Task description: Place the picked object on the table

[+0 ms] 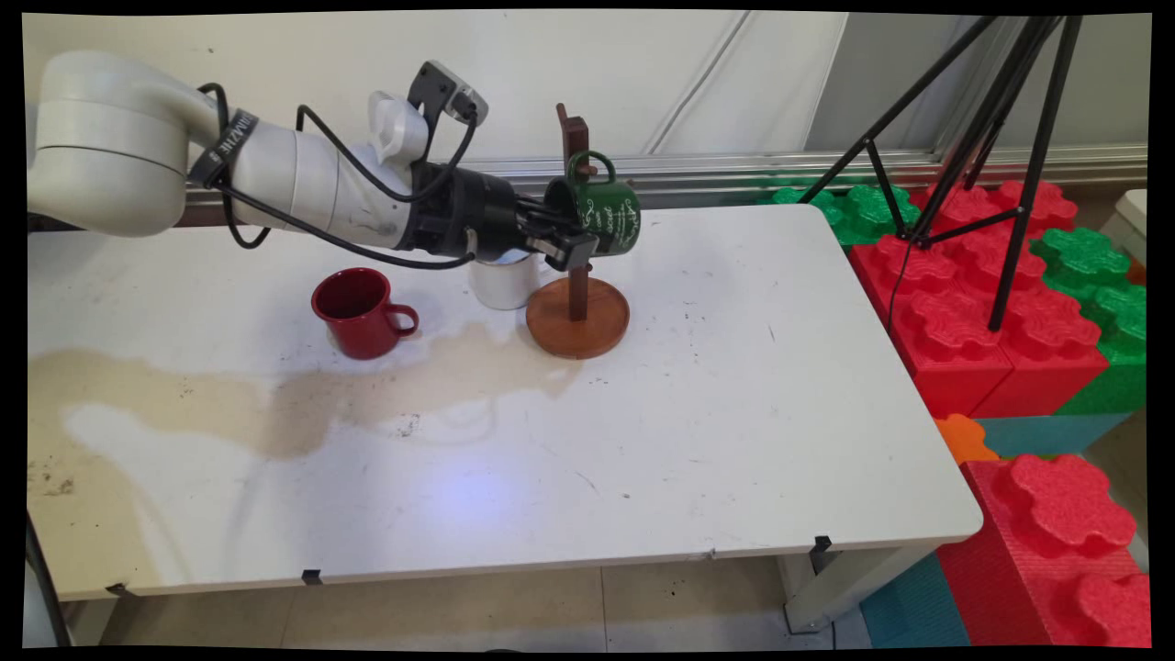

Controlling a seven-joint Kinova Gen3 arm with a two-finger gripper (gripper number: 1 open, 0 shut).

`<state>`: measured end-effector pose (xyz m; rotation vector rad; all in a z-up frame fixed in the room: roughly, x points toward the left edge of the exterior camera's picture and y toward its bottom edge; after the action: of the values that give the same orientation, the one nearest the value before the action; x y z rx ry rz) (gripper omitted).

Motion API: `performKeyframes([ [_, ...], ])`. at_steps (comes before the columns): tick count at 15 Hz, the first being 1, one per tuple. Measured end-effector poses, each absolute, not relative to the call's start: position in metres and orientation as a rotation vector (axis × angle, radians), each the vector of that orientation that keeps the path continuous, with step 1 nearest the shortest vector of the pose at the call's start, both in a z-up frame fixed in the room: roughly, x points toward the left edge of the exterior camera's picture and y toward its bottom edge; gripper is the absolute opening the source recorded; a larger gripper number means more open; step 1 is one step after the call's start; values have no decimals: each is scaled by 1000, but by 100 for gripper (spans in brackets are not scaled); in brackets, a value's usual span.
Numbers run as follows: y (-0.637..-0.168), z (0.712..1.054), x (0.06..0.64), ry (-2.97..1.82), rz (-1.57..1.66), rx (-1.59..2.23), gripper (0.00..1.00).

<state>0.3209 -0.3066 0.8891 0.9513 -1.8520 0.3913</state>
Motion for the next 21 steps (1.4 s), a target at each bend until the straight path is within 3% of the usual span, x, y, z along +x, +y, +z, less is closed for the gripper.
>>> performKeyframes([
  [21, -264, 893, 331, -2188, 456, 477, 0],
])
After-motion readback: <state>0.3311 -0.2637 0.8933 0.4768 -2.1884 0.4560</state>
